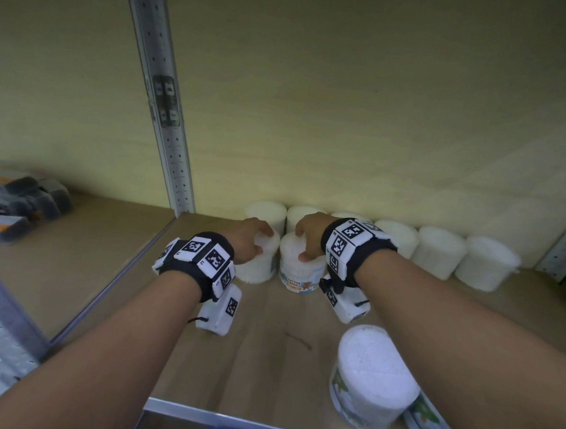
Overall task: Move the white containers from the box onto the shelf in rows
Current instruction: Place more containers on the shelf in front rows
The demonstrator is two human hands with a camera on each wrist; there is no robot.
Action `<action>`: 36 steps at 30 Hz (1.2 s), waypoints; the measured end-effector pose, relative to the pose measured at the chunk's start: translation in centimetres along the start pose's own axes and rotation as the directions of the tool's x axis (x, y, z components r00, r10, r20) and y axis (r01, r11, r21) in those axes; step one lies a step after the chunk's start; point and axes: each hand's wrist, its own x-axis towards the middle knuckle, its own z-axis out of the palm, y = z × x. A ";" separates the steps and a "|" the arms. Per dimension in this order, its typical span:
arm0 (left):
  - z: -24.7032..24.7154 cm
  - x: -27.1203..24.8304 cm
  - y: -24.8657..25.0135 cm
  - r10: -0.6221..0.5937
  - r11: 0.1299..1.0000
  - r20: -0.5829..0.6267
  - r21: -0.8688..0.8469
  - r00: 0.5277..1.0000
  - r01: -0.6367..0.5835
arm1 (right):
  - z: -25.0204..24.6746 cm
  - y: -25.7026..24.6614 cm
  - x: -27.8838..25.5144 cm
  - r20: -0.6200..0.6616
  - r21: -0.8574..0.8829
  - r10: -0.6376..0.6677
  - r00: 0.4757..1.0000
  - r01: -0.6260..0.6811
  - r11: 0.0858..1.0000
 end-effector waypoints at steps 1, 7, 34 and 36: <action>-0.1 -0.1 0.0 -0.003 1.000 0.010 0.007 1.000 0.003 | 0.0 0.0 0.0 -0.001 -0.003 0.000 1.000 0.000 1.000; -0.1 -0.2 0.5 -0.002 0.992 -0.021 -0.124 1.000 -0.001 | 0.0 0.0 -0.2 -0.006 -0.013 -0.006 1.000 0.006 1.000; 0.1 1.2 -0.1 -0.095 0.996 0.035 0.003 0.995 0.095 | -0.2 0.2 -0.4 -0.006 0.031 -0.008 1.000 0.008 0.999; -0.2 1.4 -0.2 -0.078 0.997 0.079 -0.003 0.994 0.079 | -0.2 0.2 -0.5 -0.003 0.033 -0.007 1.000 0.008 0.999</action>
